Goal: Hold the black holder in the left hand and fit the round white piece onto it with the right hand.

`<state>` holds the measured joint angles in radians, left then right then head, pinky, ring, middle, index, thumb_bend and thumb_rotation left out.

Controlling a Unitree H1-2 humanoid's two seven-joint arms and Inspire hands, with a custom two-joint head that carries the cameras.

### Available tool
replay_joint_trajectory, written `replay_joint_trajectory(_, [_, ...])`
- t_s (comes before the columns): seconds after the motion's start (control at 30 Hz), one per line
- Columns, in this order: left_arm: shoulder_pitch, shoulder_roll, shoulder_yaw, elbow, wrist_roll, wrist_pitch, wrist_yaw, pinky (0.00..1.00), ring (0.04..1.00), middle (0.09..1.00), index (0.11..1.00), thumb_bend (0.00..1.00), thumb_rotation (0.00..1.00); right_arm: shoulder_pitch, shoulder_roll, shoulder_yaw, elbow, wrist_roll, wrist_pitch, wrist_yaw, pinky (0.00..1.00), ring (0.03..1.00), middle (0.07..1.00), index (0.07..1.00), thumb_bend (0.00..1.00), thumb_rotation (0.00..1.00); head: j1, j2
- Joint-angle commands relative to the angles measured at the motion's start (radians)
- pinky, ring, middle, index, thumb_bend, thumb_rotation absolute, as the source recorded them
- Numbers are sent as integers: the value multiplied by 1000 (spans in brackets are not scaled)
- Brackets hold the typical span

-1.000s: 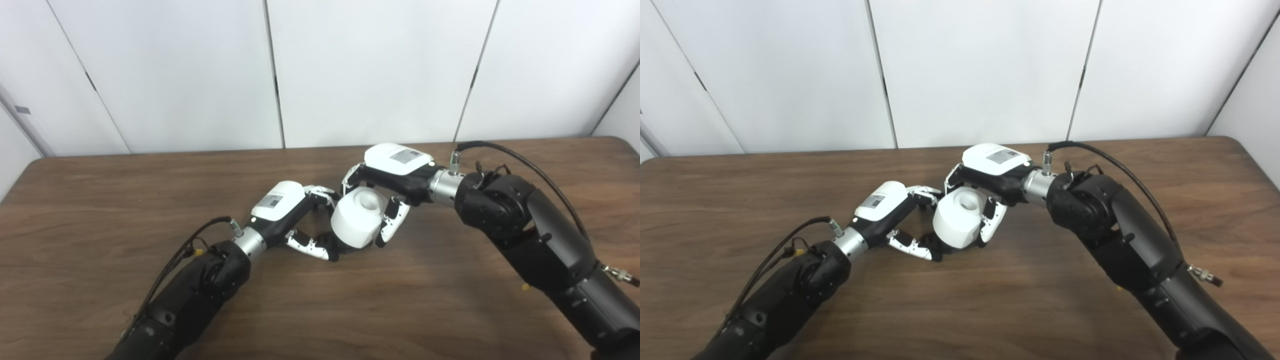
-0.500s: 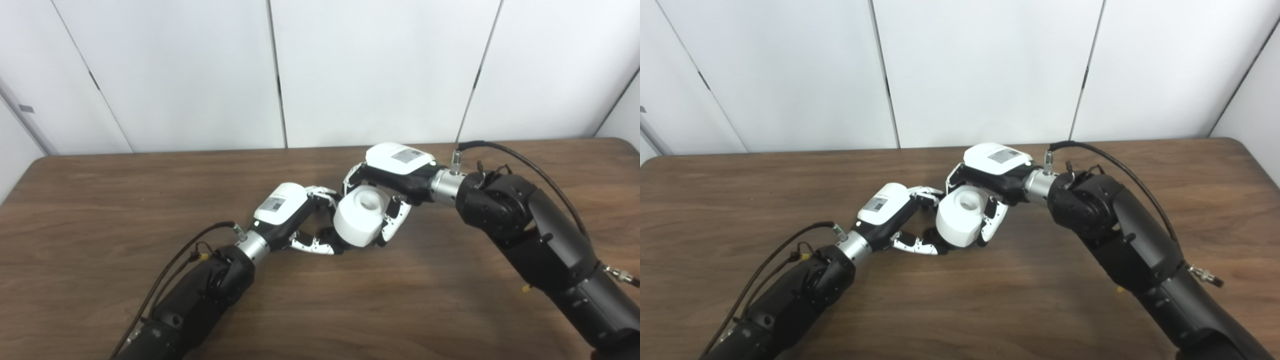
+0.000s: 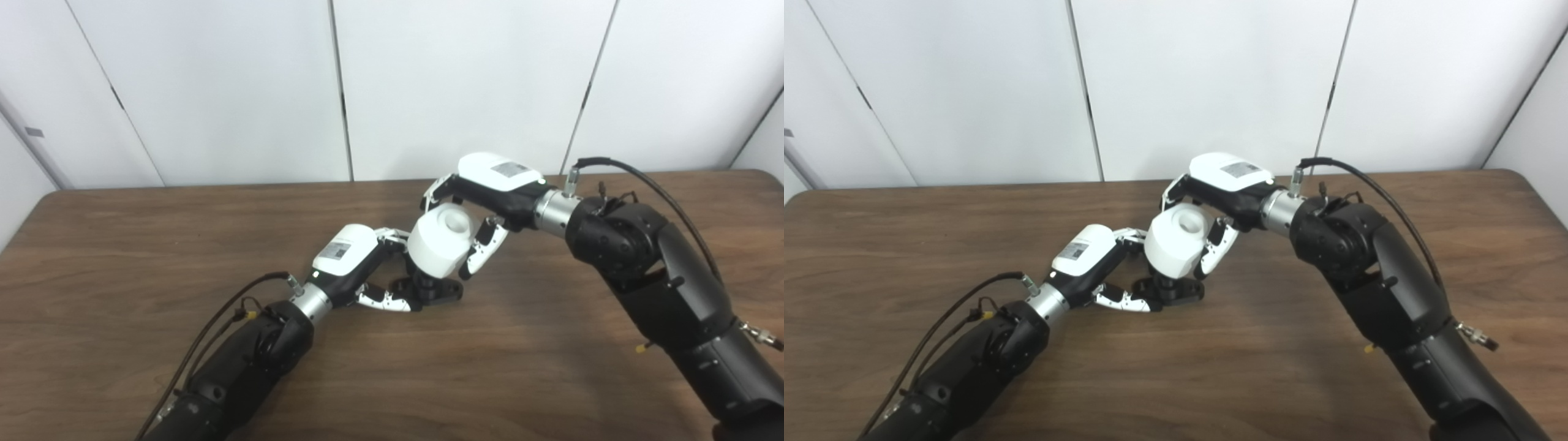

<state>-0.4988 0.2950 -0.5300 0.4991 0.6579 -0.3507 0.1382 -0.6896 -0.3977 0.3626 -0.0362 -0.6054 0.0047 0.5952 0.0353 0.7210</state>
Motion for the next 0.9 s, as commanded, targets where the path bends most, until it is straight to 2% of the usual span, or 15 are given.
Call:
replay_joint_trajectory(0.0, [60, 30, -23, 79, 38, 75, -96, 653, 791, 790, 478, 524, 70, -67, -1, -25, -36, 15, 7, -11, 655, 769, 756, 483, 517, 134, 0, 0])
replay_joint_trajectory(0.27, [63, 33, -22, 81, 35, 65, -92, 647, 787, 788, 478, 524, 70, -98, -3, -29, -40, 19, 21, -5, 636, 758, 755, 482, 518, 135, -3, -1])
replay_joint_trajectory(0.57, [65, 33, -22, 73, 30, 69, -103, 650, 793, 793, 478, 524, 70, -160, -30, 11, -22, 2, 7, 84, 672, 780, 754, 483, 520, 135, 1, 3])
replay_joint_trajectory(0.87, [65, 32, -24, 76, 32, 63, -100, 636, 788, 789, 478, 524, 70, -191, -30, 44, 3, -9, -12, 118, 664, 781, 760, 482, 522, 135, 2, 7])
